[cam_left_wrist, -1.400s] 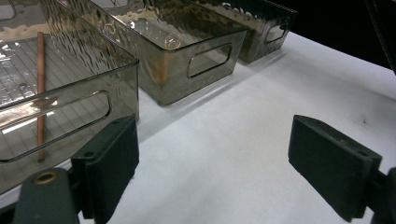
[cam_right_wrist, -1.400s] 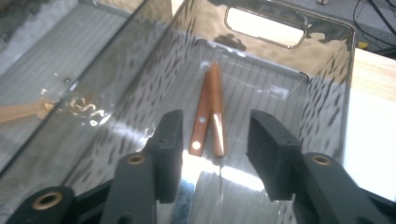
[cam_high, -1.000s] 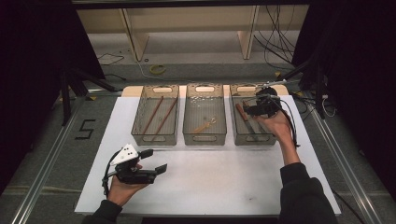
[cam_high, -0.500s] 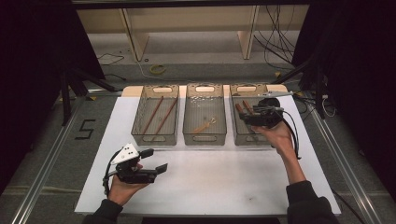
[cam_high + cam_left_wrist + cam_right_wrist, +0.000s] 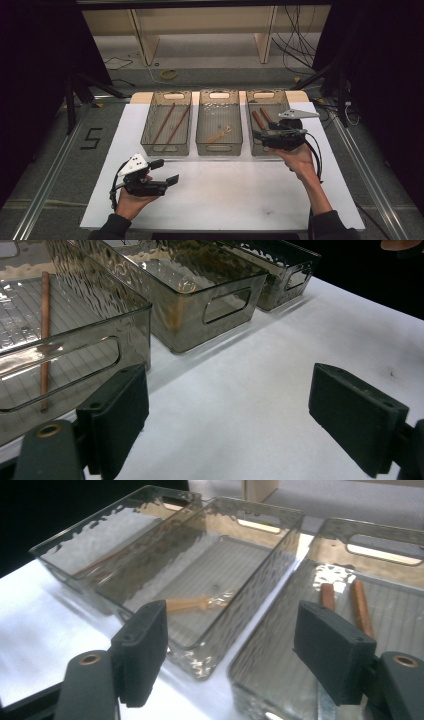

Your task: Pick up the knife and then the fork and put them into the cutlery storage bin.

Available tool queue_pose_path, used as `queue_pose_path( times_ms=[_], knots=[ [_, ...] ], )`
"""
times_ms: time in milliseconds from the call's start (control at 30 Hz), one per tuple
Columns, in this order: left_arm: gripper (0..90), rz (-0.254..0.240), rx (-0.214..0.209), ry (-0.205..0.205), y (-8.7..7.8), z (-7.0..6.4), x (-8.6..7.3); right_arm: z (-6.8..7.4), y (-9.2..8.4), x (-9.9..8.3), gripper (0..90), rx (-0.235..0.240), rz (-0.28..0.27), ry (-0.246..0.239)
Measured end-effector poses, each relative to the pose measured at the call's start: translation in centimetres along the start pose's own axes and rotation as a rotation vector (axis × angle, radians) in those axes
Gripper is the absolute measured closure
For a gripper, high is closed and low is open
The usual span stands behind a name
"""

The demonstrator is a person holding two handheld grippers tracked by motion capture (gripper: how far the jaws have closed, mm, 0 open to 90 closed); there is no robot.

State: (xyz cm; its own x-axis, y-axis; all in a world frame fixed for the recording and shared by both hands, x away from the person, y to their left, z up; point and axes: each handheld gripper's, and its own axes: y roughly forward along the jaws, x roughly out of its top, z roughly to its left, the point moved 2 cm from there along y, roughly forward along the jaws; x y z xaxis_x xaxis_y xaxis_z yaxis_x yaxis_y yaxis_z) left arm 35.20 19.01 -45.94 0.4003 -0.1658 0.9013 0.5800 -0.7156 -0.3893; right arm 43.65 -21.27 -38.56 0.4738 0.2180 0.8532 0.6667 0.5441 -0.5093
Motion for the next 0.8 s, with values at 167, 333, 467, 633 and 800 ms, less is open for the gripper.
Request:
queue_pose_path(
  times_ms=[167, 333, 467, 633, 800],
  knots=[
    [15.8, 0.002, -0.008, 0.003, 0.1, 0.0, 0.1, 1.3, -0.7, -1.0, 30.4, 0.022, -0.032, -0.006],
    [15.8, 0.011, -0.017, 0.009, 0.1, -0.1, 0.0, 2.5, -1.1, -2.3, 29.1, 0.049, -0.024, -0.020],
    [15.8, 0.012, -0.021, 0.004, 0.0, -0.1, -0.1, 3.2, -1.4, -3.2, 29.0, 0.063, -0.036, -0.031],
    [15.8, 0.017, -0.024, 0.007, 0.0, -0.1, -0.1, 3.8, -1.5, -4.2, 29.0, 0.085, -0.043, -0.030],
    [15.9, 0.019, -0.028, 0.004, 0.0, -0.1, -0.2, 3.9, -2.0, -5.3, 29.0, 0.091, -0.052, -0.022]
  ],
)
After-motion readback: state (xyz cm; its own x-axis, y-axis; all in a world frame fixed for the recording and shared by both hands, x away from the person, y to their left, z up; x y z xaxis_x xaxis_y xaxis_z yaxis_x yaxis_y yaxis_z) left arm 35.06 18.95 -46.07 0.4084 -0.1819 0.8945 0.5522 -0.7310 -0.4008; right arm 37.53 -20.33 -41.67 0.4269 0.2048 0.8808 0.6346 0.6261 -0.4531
